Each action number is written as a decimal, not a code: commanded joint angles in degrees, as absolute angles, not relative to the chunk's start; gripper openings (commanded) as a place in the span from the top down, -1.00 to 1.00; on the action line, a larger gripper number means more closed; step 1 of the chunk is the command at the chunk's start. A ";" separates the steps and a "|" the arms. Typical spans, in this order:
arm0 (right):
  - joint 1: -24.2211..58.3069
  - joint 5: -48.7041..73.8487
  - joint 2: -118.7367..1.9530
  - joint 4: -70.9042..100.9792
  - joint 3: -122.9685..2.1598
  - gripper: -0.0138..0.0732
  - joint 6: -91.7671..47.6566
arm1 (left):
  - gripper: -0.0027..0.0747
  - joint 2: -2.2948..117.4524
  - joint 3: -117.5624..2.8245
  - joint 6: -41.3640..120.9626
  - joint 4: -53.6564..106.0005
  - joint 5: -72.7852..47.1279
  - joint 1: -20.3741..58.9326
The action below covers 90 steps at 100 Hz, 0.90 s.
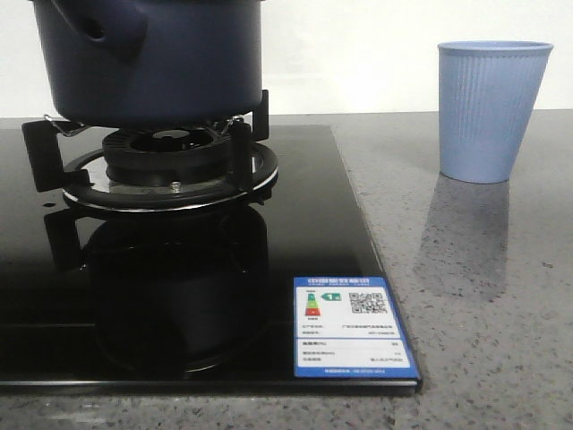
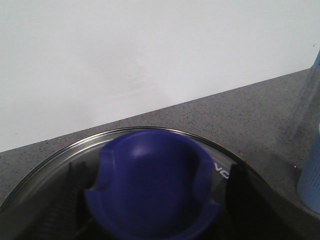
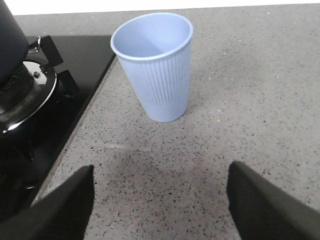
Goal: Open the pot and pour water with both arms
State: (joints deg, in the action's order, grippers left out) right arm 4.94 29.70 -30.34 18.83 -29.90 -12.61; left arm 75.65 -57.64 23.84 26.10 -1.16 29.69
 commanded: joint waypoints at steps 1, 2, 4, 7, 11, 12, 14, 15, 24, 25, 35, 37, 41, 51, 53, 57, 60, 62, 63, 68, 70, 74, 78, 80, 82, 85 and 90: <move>4.87 25.97 -31.02 19.21 -32.04 -0.42 -13.16 | -0.19 74.27 -59.84 23.86 26.21 3.37 30.20; 4.87 25.97 -31.02 19.21 -32.04 -0.42 -13.16 | -0.17 74.27 -59.84 23.86 26.21 3.37 30.20; 4.87 26.07 -31.02 19.21 -32.04 -0.42 -13.16 | -0.14 74.27 -59.84 23.86 26.10 3.37 30.20; 4.87 26.07 -31.02 19.21 -32.04 -0.42 -13.16 | -0.12 74.27 -59.84 23.86 26.10 3.37 30.20; 4.87 26.07 -31.02 19.21 -32.04 -0.42 -13.16 | -0.12 74.27 -59.84 23.86 26.10 3.37 30.20; 4.87 26.07 -31.02 19.21 -32.04 -0.42 -13.16 | -0.12 74.27 -59.84 23.86 26.10 3.37 30.20; 4.87 26.07 -31.02 19.21 -32.04 -0.42 -13.16 | -0.12 74.27 -59.84 23.86 26.10 3.37 30.20; 4.87 26.07 -31.02 19.21 -32.04 -0.42 -13.16 | -0.12 74.27 -59.84 23.86 26.10 3.37 30.20; 4.87 26.07 -31.02 19.21 -32.04 -0.42 -13.16 | -0.12 74.16 -59.84 23.86 26.10 3.45 30.20; 4.87 26.07 -31.02 19.21 -32.04 -0.42 -13.16 | -0.12 74.16 -59.84 23.86 26.10 3.45 30.20; 4.87 26.07 -31.02 19.21 -32.04 -0.42 -13.16 | -0.12 73.44 -59.84 23.86 26.10 3.59 30.09; 4.87 25.93 -31.02 19.21 -31.93 -0.42 -13.16 | -0.12 73.31 -59.84 23.86 26.10 3.59 30.09; 4.87 25.93 -31.02 19.21 -31.85 -0.42 -13.16 | -0.12 72.84 -59.84 23.86 26.10 3.64 30.09; 4.87 24.84 -31.02 19.40 -31.16 -0.42 -13.16 | -0.12 71.23 -59.84 23.86 26.10 4.29 29.99; 4.87 24.40 -31.02 19.67 -31.01 -0.42 -13.16 | -0.12 70.89 -59.84 23.86 26.10 4.54 29.86; 4.87 23.37 -31.02 20.21 -30.51 -0.42 -13.16 | -0.12 70.36 -59.84 23.86 26.10 4.78 29.73; 4.87 22.76 -31.02 20.45 -30.17 -0.42 -13.16 | -0.12 69.78 -59.84 23.86 26.10 4.77 29.42; 4.87 22.36 -31.02 20.45 -29.91 -0.42 -13.16 | -0.12 69.55 -59.84 23.86 26.10 4.77 29.13; 4.87 22.23 -31.02 20.45 -29.88 -0.42 -13.16 | -0.12 69.22 -59.84 23.86 26.10 4.77 28.96; 4.87 21.23 -31.14 20.60 -29.31 -0.42 -13.16 | -0.12 68.56 -59.84 23.86 26.10 4.77 28.46; 4.87 20.80 -31.27 20.59 -29.12 -0.42 -13.16 | -0.12 68.27 -59.84 23.86 26.10 4.77 28.07; 4.87 20.37 -31.60 20.59 -28.89 -0.42 -13.28 | -0.12 67.55 -59.84 23.86 26.10 4.66 27.38; 4.97 20.11 -32.25 20.62 -28.89 -0.42 -13.64 | -0.12 66.98 -59.84 23.86 26.10 4.65 26.74; 4.97 19.99 -32.61 20.94 -28.89 -0.42 -13.98 | -0.12 66.59 -59.84 23.86 26.10 4.65 26.39; 5.08 19.73 -32.96 21.42 -28.89 -0.42 -14.35 | -0.12 66.19 -59.84 23.86 26.10 4.65 26.20; 5.23 19.15 -33.46 22.30 -28.89 -0.42 -15.40 | -0.12 65.73 -59.84 23.86 26.10 4.65 25.74; 5.85 17.93 -34.47 23.17 -28.89 -0.42 -16.57 | -0.12 64.95 -59.84 23.86 26.10 4.65 24.86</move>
